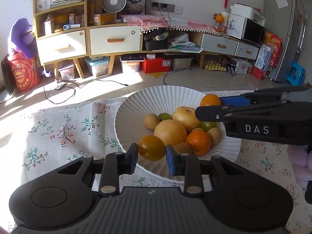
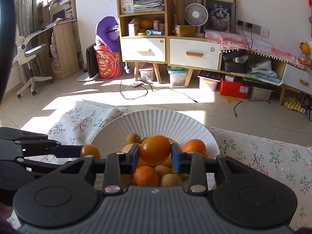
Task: Organize fruits
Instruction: 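Carry both orange fruits over the white plate with both grippers, then lower both orange fruits onto the plate and open both grippers, then withdraw both grippers from the plate toward the last two orange fruits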
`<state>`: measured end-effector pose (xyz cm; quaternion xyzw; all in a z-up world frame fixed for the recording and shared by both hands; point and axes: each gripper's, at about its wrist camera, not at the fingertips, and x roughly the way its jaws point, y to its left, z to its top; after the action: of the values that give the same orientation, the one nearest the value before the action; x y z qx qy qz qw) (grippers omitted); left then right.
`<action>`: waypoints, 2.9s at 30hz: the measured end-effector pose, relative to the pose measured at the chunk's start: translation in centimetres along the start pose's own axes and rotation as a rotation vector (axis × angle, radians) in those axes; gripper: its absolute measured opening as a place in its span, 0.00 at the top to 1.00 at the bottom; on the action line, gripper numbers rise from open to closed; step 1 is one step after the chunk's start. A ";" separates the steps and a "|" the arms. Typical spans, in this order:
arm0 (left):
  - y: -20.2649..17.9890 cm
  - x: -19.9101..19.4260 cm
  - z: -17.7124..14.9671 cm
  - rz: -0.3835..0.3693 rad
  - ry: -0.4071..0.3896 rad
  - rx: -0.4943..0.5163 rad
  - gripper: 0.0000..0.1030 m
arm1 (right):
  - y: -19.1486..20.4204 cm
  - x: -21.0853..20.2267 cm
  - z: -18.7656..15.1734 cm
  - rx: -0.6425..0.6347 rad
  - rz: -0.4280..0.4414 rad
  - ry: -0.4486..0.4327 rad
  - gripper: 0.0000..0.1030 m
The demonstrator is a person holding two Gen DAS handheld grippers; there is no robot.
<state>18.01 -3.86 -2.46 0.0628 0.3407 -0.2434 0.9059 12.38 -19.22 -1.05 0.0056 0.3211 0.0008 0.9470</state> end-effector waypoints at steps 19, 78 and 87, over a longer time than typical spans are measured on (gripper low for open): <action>1.5 2.3 1.0 -0.072 0.025 0.019 0.80 | 0.9 5.7 2.0 -0.015 -0.005 0.087 0.69; -1.5 -7.4 -3.0 -0.040 0.016 0.057 0.08 | 2.9 -7.1 -1.5 -0.041 -0.080 0.004 0.07; -1.5 -8.6 -4.7 -0.037 0.023 0.068 0.08 | 2.8 -8.3 -3.4 -0.022 -0.085 0.009 0.05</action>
<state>8.94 -0.45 -0.35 0.0900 0.3436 -0.2706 0.8948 3.75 -16.38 1.33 -0.0186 0.3252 -0.0358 0.9448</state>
